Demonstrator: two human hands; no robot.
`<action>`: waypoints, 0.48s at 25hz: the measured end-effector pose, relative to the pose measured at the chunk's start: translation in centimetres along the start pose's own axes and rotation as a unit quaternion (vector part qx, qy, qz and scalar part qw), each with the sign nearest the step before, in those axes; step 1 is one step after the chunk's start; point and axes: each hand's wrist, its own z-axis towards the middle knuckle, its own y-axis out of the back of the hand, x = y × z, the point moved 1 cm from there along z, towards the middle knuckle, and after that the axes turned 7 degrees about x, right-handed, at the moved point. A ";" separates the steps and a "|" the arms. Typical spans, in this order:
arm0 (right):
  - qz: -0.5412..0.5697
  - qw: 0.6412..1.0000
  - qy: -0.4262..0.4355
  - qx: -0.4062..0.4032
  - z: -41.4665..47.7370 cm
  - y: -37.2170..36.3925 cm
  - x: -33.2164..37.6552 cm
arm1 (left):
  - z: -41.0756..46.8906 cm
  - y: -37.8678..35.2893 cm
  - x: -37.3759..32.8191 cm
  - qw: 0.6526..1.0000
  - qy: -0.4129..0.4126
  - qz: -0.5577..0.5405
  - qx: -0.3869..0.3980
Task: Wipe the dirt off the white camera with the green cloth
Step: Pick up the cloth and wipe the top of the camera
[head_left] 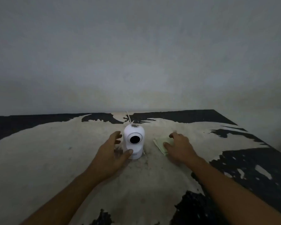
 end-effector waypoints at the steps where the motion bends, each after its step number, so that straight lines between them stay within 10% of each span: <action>1: -0.006 1.000 -0.016 -0.018 0.1 -0.3 -0.1 | 0.3 -0.3 0.3 1.000 0.005 -0.015 -0.001; 12: 0.030 0.998 0.031 -0.045 2.2 -1.2 -1.5 | 1.9 -1.9 2.5 0.997 -0.041 -0.060 -0.009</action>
